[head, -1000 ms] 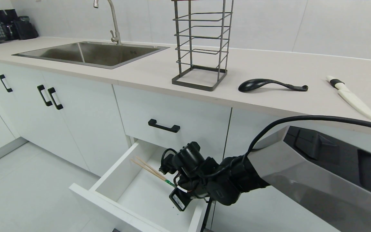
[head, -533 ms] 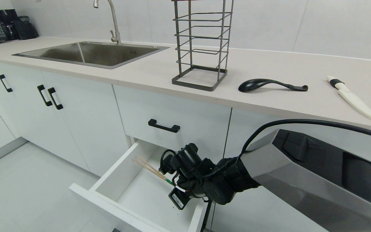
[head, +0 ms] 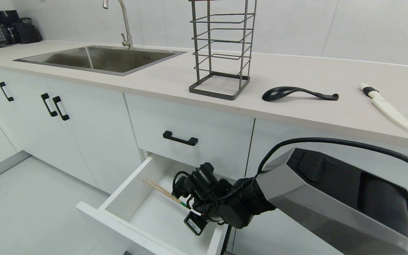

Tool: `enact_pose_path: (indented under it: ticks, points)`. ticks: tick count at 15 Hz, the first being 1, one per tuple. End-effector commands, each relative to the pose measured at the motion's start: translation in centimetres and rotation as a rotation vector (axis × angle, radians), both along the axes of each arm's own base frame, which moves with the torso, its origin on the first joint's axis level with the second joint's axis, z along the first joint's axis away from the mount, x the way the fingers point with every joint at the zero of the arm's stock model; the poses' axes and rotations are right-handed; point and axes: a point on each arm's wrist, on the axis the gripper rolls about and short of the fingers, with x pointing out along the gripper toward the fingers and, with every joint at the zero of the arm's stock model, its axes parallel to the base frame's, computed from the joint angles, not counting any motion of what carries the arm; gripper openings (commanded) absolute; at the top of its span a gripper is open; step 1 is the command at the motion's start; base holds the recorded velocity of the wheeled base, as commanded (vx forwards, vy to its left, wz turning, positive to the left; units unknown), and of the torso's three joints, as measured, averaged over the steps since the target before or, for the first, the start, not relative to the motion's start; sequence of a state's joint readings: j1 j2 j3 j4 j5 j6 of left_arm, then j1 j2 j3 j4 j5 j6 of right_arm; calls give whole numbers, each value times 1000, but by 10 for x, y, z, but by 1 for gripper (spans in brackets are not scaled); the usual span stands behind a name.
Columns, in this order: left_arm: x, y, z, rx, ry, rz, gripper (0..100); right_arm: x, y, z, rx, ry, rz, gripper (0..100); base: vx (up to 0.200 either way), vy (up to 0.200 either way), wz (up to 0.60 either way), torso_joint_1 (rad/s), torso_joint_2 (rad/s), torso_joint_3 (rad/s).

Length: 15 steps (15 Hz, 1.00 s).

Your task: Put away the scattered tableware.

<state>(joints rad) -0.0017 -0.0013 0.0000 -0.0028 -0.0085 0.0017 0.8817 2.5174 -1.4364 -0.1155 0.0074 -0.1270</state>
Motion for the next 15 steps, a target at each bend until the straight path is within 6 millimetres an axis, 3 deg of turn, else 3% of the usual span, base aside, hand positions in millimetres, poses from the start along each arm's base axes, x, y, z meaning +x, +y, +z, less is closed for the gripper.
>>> enact_pose_path:
  ticks: [1, 7, 8, 12, 15]
  points:
    - [0, 0, 0, 0, 1, -1, 100, 0, 0, -3, -5, 2, 3, 0, 0, 0, 0, 0, 0, 0]
    - [0, 0, 0, 0, 1, 1, 100, -1, -1, -6, -50, 15, 51, 0, 0, 0, 0, 0, 0, 0]
    - [0, 0, 0, 0, 1, -1, 100, 0, 0, -4, -56, 14, 59, 100, 0, 0, 0, 0, 0, 0]
    - [0, 0, 0, 0, 1, -1, 100, 3, 12, 16, -20, -20, 68, 100, 0, 0, 0, 0, 0, 0]
    - [0, 0, 0, 0, 1, -1, 100, -7, 19, 73, 67, -95, 92, 100, 0, 0, 0, 0, 0, 0]
